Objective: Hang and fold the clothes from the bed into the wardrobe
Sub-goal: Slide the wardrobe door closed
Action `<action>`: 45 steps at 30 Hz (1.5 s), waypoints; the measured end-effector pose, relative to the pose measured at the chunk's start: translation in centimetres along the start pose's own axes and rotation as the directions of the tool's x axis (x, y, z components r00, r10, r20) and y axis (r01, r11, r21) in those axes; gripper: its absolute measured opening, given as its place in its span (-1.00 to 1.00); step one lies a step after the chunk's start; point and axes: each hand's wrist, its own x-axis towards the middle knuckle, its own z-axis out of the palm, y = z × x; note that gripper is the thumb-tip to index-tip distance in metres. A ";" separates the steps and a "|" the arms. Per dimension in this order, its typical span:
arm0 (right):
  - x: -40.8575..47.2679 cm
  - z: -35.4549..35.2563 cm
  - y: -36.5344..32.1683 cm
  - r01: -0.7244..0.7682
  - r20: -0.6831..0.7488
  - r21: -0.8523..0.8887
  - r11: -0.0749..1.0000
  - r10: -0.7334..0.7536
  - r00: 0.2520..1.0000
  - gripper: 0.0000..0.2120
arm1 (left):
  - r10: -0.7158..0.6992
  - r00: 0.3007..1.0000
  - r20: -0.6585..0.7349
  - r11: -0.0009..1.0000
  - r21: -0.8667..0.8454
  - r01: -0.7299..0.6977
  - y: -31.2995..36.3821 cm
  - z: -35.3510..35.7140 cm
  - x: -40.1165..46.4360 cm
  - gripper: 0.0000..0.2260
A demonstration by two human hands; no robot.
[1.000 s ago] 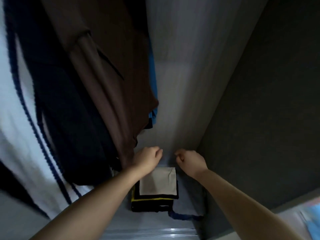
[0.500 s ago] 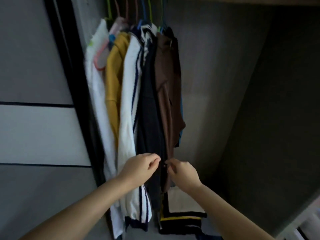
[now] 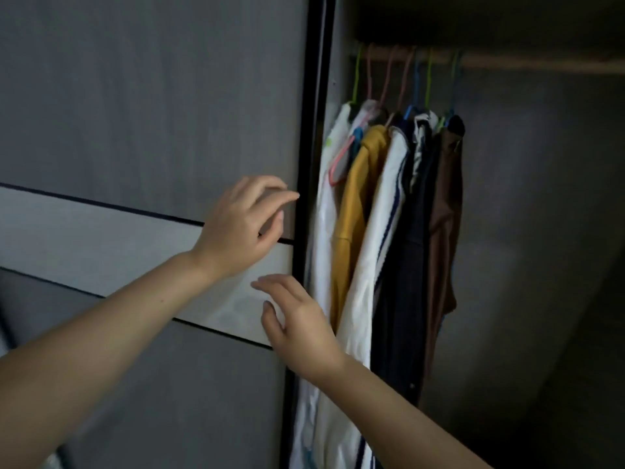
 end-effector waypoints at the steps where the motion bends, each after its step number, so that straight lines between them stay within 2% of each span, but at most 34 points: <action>1: 0.6 0.9 -0.2 0.031 -0.011 -0.025 0.999 -0.031 0.999 -0.66 | 0.053 0.998 0.020 0.997 0.062 -0.054 -1.2 -0.2 0.0 -0.68; 3: 2.0 3.1 -0.3 0.062 -0.066 -0.079 0.995 -0.068 0.996 -0.61 | 0.131 0.987 0.098 0.971 0.186 -0.148 -4.1 -0.4 0.4 -0.55; 6: 3.3 6.3 0.4 0.024 -0.182 -0.209 0.978 -0.063 0.981 -0.53 | 0.226 0.950 0.214 0.912 0.295 -0.283 -7.2 -0.3 1.7 -0.36; 10: 4.6 11.2 1.4 -0.162 -0.357 -0.506 0.847 -0.034 0.934 -0.41 | 0.397 0.885 0.245 0.810 0.360 -0.463 -9.0 0.8 3.4 -0.27; 15: 5.0 12.8 3.2 -0.300 -0.415 -0.700 0.648 -0.028 0.909 -0.44 | 0.414 0.896 0.162 0.790 0.424 -0.442 -8.7 2.7 2.5 -0.20; 24: 4.1 11.5 4.2 -0.367 -0.533 -0.662 0.653 -0.065 0.844 -0.51 | 0.384 0.918 0.100 0.837 0.381 -0.392 -5.6 3.7 2.6 -0.18; 33: 1.5 7.0 5.6 -0.436 -0.599 -0.653 0.619 -0.069 0.798 -0.53 | 0.368 0.922 0.117 0.874 0.296 -0.386 0.0 5.1 4.9 -0.16; 41: -3.2 1.1 7.1 -0.545 -0.634 -0.613 0.573 0.055 0.771 -0.49 | 0.371 0.920 0.128 0.895 0.214 -0.391 7.6 8.0 7.6 -0.17; 45: -6.0 -2.7 8.1 -0.626 -0.669 -0.540 0.562 0.165 0.725 -0.46 | 0.368 0.913 0.177 0.901 0.175 -0.397 12.3 8.9 9.7 -0.20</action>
